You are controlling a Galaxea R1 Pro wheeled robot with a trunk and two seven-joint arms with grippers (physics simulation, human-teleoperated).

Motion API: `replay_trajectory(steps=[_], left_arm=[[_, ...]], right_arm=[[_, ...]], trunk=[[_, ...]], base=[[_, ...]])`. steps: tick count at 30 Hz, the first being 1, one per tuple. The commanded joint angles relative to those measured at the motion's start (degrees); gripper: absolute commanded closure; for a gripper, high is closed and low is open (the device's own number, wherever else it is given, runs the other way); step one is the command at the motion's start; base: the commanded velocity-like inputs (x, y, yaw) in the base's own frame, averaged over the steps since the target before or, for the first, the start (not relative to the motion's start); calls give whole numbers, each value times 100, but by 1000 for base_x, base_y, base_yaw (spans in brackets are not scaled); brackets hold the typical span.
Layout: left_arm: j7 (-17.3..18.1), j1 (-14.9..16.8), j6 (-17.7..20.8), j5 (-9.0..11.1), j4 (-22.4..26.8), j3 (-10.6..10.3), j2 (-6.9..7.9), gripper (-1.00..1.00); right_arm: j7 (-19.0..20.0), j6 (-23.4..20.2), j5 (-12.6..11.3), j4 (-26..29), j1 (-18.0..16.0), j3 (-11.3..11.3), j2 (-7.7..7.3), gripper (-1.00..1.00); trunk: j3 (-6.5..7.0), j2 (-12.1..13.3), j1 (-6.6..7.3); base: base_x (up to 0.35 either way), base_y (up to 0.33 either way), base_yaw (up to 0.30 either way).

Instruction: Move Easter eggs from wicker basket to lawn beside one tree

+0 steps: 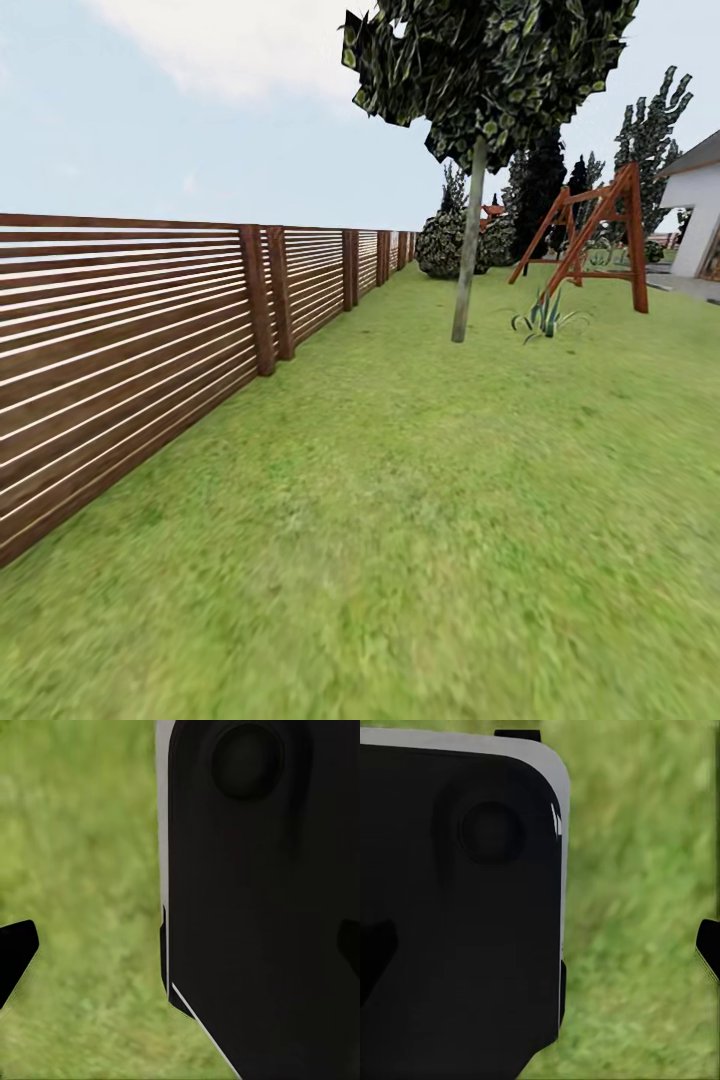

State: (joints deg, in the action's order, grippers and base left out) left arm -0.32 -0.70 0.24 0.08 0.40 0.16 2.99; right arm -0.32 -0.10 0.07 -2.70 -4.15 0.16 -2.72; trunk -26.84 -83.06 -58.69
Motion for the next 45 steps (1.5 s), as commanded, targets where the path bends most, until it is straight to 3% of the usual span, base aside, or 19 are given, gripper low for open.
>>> replay_trajectory(steps=[1, 45], left_arm=[[-3, -1, 3, 1, 4, 1, 0, -100], [-3, -1, 3, 1, 4, 1, 0, -100]], right_arm=[[-3, -4, 1, -11, -7, 2, 0, -100], [-3, -17, 14, -11, -7, 11, 0, -100]], trunk=[[-4, -2, -3], [-4, -2, -3]], base=[[330, 0, 0], [330, 0, -27]])
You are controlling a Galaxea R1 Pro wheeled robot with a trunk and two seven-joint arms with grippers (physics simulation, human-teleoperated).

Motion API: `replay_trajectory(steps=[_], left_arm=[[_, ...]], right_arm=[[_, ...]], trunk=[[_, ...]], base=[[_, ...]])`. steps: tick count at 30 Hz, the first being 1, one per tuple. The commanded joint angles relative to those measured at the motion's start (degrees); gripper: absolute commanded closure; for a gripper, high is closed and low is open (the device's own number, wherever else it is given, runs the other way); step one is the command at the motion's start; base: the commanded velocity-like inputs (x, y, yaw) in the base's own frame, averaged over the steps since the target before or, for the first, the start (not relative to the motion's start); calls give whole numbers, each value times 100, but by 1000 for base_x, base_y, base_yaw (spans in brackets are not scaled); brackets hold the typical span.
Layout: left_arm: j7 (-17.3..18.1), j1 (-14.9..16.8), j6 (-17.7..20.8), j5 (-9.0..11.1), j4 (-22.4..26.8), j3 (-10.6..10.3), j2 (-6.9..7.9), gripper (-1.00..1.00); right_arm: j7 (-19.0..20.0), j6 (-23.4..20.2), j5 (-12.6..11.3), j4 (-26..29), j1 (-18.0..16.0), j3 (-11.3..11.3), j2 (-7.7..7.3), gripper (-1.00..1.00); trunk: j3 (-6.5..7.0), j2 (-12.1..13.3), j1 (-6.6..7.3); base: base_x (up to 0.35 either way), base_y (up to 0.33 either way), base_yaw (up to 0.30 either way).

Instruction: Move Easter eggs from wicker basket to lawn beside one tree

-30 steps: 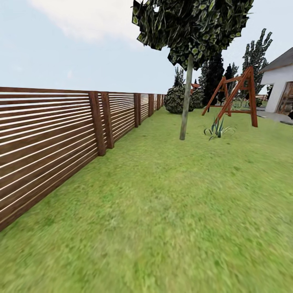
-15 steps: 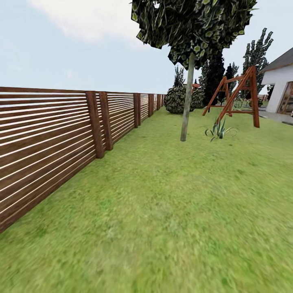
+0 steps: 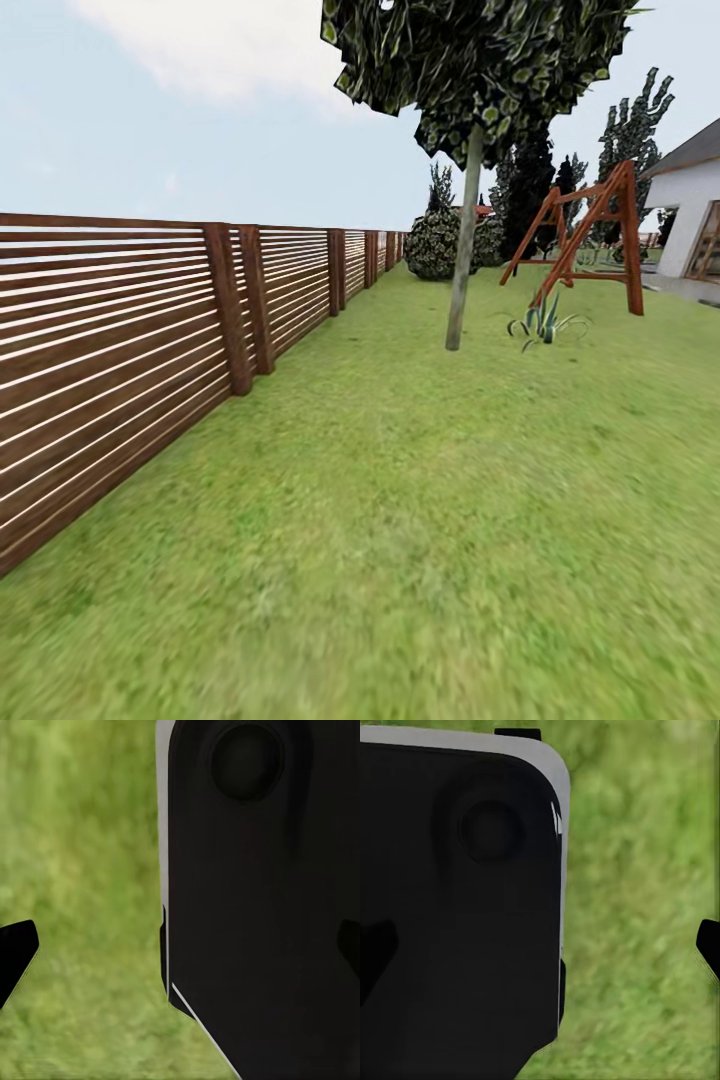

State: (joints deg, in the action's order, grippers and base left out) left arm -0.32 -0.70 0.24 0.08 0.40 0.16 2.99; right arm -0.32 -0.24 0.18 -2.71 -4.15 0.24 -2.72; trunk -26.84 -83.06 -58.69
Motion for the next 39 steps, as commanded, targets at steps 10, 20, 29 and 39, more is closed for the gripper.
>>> replay_trajectory(steps=[10, 20, 29, 39], left_arm=[[-3, -1, 3, 1, 4, 1, 0, -100], [-3, -1, 3, 1, 4, 1, 0, -100], [-3, -1, 3, 1, 4, 1, 0, -100], [-3, -1, 1, 1, 4, 1, 0, -100]], right_arm=[[-3, 6, 1, -10, -7, 3, 0, -100], [-3, 6, 0, -10, -7, 0, 0, -100], [-3, 6, 1, -10, -7, 0, 0, -100], [-3, 8, -1, -12, -7, 2, 0, -100]], trunk=[[-4, -2, -3], [-4, -2, -3], [-4, -2, -3], [-4, -2, -3]], base=[[330, 0, 0], [330, 0, 0], [330, 0, 0], [330, 0, 0]])
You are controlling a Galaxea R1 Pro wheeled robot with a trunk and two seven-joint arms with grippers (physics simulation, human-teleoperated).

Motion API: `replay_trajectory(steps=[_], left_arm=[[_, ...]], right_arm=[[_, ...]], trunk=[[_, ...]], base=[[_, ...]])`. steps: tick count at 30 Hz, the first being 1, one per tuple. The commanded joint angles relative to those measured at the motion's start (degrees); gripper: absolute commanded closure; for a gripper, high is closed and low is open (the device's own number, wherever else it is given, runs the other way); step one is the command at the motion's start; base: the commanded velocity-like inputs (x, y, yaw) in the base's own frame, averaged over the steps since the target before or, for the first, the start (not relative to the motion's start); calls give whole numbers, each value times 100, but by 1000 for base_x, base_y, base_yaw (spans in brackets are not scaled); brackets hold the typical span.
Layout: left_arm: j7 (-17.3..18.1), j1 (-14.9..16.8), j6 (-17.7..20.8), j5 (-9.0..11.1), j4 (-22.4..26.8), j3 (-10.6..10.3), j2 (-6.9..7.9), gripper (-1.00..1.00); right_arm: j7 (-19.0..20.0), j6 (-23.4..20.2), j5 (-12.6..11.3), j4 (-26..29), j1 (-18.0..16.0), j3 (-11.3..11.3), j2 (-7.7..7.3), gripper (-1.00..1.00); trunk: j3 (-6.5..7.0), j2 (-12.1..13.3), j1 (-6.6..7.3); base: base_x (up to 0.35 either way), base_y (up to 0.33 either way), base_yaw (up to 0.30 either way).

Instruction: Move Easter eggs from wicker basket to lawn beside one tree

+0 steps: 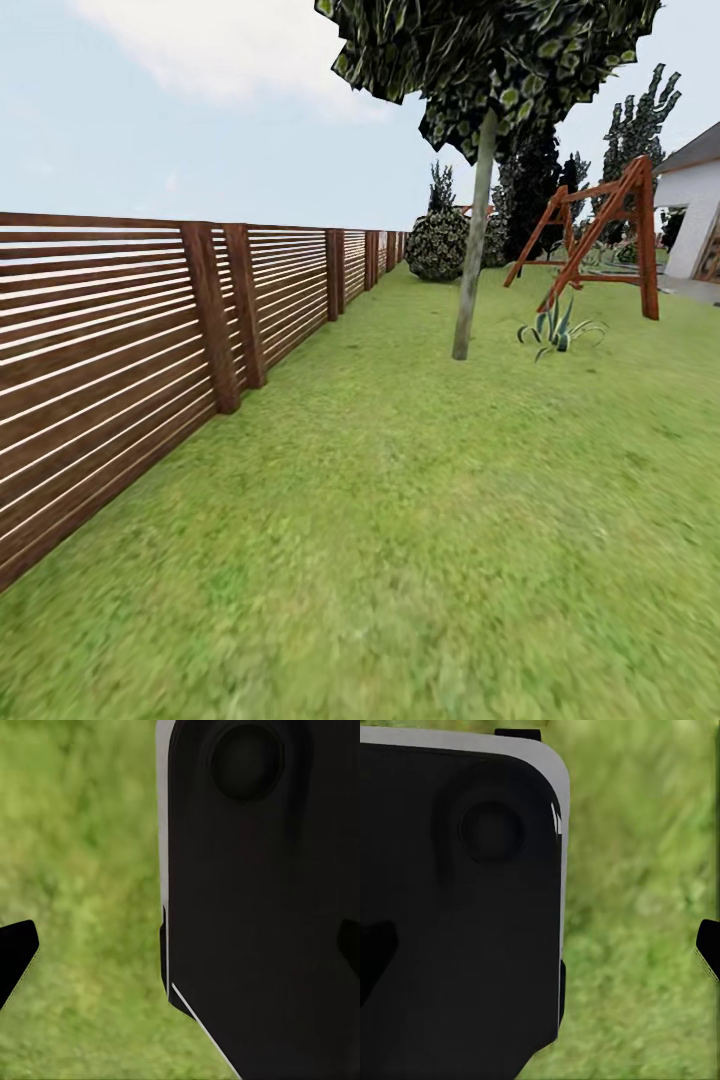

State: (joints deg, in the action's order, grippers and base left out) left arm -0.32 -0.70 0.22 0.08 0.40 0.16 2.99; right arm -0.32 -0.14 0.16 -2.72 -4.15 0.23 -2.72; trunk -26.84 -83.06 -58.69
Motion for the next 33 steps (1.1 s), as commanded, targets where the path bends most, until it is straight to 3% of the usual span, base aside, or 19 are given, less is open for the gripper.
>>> replay_trajectory(steps=[1, 33], left_arm=[[-3, -1, 3, 1, 4, 1, 0, -100], [-3, -1, 4, 1, 4, 1, 0, -100]], right_arm=[[-3, -2, 2, -10, -7, 3, 0, -100], [-3, -3, 7, -9, -7, 3, 0, -100]], trunk=[[-4, -2, -3], [-4, -2, -3]], base=[[330, 0, 0], [330, 0, 0]])
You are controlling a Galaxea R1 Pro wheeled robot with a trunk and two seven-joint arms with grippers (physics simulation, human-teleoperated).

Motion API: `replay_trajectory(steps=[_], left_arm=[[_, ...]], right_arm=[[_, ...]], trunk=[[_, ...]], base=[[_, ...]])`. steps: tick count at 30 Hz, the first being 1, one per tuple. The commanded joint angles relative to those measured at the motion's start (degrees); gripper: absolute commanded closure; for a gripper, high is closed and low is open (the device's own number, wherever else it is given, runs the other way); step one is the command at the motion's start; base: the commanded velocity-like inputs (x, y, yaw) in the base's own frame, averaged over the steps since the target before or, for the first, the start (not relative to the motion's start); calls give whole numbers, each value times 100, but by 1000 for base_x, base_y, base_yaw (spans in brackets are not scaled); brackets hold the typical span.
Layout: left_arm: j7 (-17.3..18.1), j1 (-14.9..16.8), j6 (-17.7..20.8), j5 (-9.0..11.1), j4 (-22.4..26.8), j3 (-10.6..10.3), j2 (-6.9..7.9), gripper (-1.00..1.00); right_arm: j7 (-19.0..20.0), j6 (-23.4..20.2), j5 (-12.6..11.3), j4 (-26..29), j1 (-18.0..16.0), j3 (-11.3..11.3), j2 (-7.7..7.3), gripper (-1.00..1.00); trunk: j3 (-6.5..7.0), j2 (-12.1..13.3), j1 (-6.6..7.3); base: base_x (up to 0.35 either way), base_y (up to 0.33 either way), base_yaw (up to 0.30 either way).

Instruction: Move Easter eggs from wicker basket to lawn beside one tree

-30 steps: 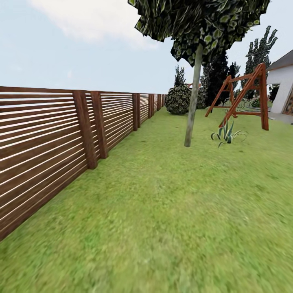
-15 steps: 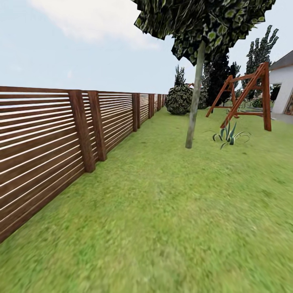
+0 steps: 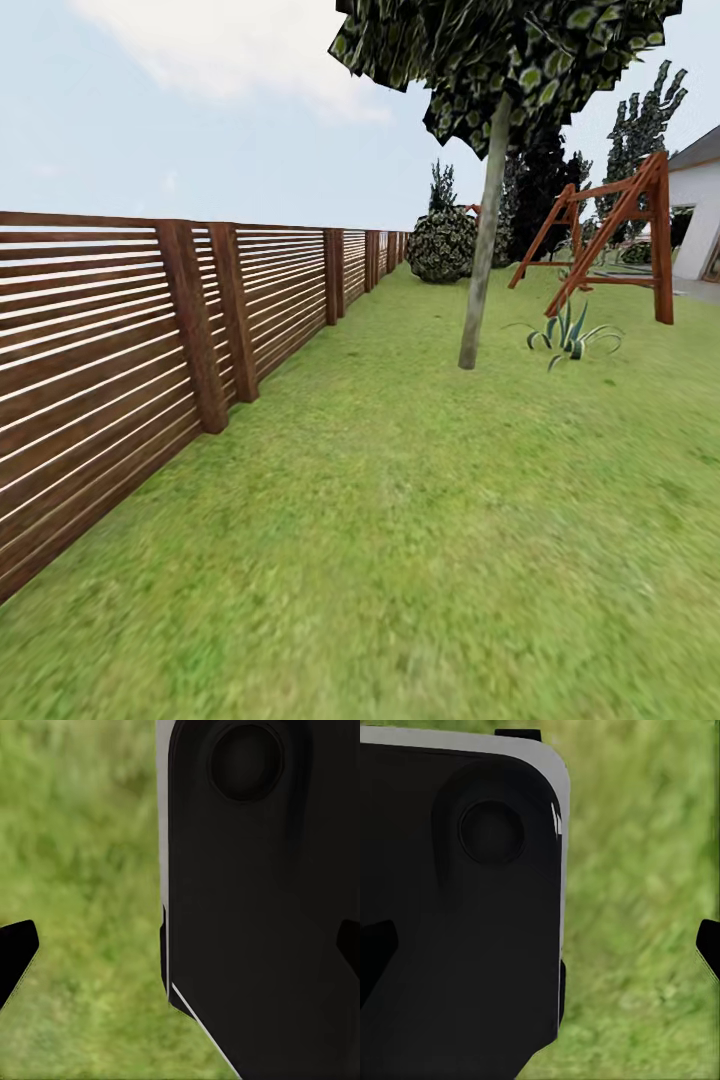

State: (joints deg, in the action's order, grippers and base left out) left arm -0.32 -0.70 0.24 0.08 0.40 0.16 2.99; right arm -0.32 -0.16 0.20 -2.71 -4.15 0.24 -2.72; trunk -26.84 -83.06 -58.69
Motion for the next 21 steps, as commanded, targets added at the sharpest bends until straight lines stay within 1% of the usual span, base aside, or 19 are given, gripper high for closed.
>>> replay_trajectory(steps=[1, 21], left_arm=[[-3, -1, 3, 1, 4, 1, 0, -100], [-3, -1, 2, 1, 4, 1, 0, -100]], right_arm=[[-3, -2, 0, -11, -7, 3, 0, -100], [-3, -2, -1, -11, -7, 2, 0, -100]], trunk=[[-4, -2, -3], [-4, -2, -3]], base=[[330, 0, 0], [330, 0, 0]])
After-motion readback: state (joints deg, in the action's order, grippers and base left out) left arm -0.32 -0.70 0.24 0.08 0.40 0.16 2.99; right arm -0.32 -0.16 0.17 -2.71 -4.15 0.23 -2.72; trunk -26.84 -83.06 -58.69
